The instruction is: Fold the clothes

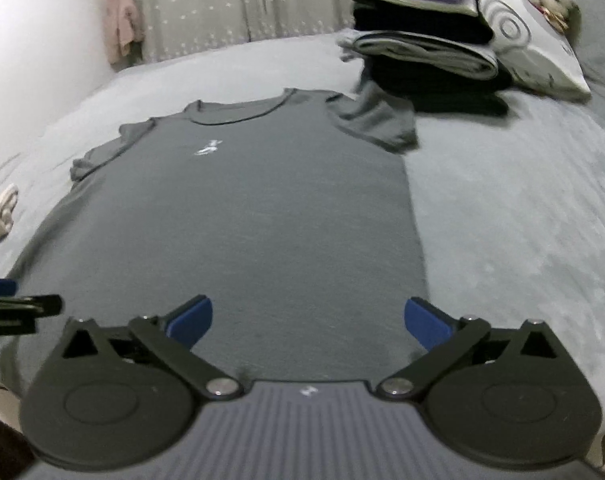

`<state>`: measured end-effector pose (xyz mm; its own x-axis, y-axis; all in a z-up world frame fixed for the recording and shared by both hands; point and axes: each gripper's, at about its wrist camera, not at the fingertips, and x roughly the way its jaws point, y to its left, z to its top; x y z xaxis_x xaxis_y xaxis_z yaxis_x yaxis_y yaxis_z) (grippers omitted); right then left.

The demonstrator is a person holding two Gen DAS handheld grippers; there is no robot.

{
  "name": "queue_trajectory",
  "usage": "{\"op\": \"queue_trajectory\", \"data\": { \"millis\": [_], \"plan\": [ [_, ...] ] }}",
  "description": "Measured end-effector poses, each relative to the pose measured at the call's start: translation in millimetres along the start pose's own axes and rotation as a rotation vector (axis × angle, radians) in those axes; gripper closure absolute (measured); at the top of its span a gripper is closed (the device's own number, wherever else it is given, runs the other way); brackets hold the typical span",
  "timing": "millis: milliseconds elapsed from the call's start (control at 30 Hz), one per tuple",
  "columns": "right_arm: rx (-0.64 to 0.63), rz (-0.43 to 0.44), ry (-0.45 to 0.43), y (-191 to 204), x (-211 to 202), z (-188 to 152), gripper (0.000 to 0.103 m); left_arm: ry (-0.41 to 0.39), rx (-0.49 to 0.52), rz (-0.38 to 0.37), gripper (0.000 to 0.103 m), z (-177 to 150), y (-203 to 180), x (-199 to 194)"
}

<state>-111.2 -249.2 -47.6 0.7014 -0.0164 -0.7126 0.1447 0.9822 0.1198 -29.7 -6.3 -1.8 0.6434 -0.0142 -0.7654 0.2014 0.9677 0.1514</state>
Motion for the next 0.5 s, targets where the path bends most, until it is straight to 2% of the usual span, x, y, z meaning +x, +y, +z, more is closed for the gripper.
{"op": "queue_trajectory", "data": {
  "millis": [267, 500],
  "plan": [
    [0.112, 0.061, 0.027, 0.6, 5.0, 0.7, 0.001, 0.025, -0.010, 0.011, 0.018, -2.1, -8.7, 2.7],
    [0.111, 0.065, 0.049, 5.3, 10.4, -0.3, 0.001, 0.039, -0.026, 0.012, 0.018, -0.6, -5.8, 6.4]
  ]
}}
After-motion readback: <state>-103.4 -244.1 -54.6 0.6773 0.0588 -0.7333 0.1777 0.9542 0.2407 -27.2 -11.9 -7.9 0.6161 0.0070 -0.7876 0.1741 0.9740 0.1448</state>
